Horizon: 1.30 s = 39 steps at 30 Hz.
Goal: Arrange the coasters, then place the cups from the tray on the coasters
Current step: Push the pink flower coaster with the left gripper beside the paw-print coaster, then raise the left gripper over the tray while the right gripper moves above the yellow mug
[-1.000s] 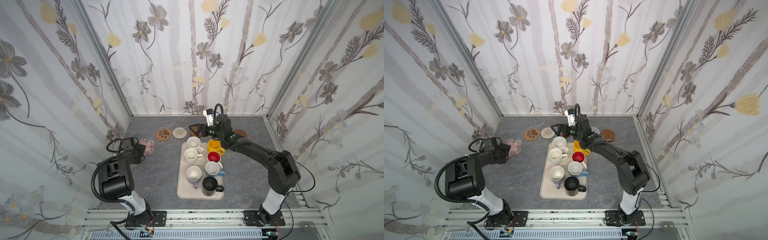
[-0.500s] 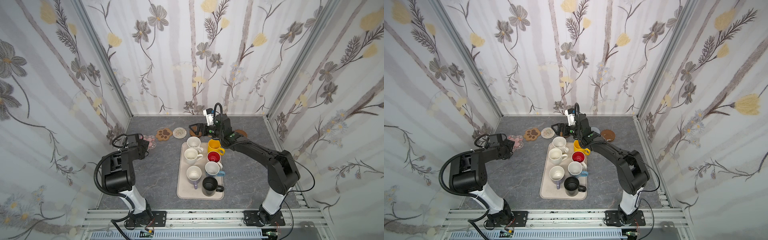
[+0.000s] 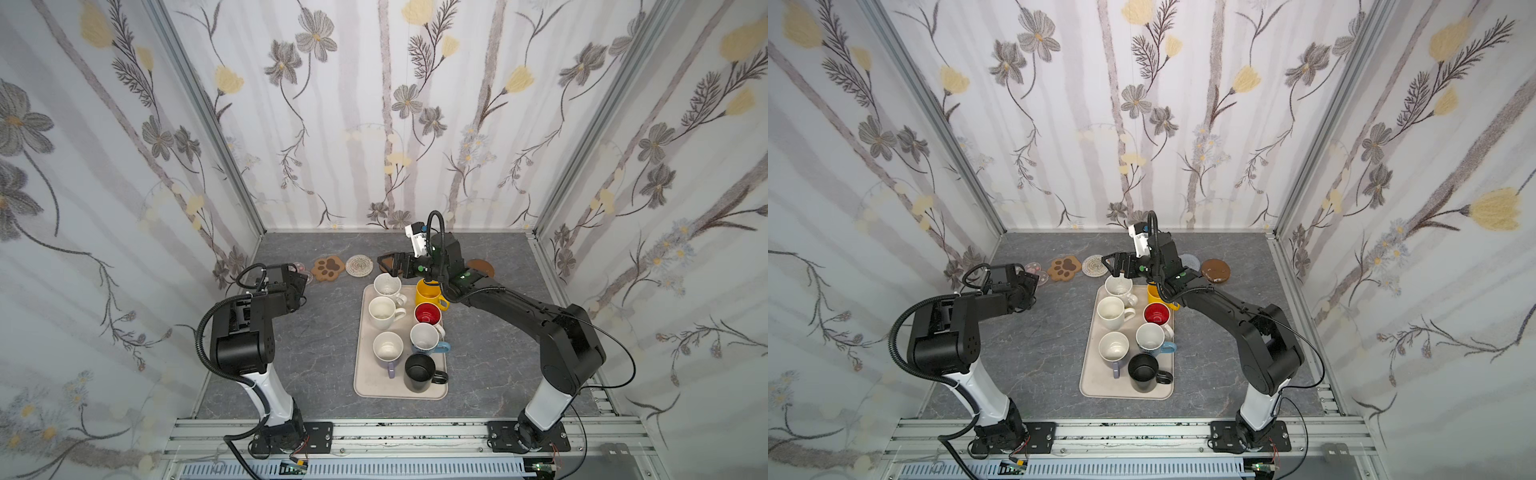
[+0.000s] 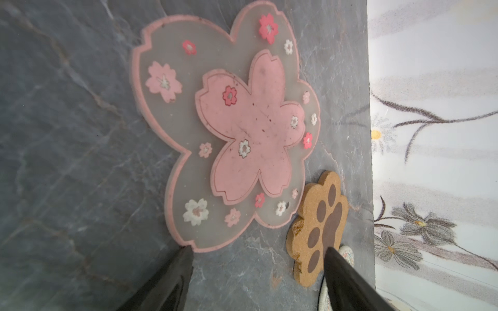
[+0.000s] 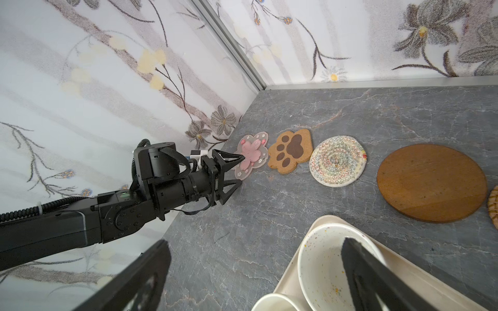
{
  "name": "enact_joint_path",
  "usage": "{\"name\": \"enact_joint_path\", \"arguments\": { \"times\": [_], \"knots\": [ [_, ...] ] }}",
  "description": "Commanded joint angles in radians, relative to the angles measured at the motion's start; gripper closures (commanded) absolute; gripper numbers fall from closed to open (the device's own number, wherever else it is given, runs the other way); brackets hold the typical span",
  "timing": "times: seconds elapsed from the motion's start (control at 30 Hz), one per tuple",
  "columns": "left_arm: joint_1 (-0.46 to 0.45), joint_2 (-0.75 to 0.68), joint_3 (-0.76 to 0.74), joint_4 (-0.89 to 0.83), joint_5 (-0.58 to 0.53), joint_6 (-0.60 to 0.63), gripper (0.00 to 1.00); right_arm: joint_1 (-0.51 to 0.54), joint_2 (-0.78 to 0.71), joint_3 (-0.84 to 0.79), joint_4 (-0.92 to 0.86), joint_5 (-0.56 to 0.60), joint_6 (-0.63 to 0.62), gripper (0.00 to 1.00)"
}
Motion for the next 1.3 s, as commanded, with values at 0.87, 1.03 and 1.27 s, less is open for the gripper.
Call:
{"name": "enact_joint_path", "arguments": {
  "times": [0.87,1.03,1.27],
  "knots": [
    [-0.034,-0.11,0.097,-0.125,0.092,0.143,0.04,-0.061,-0.084,0.113,-0.314,0.081,-0.22,0.07],
    [-0.065,-0.211,0.072,-0.137,0.112,0.179,0.03,-0.147,-0.122,0.118,-0.444,0.048,-0.266,0.12],
    [-0.166,-0.32,0.03,-0.166,0.125,0.22,0.05,-0.181,-0.204,0.016,-0.533,0.099,-0.305,0.22]
  ]
}}
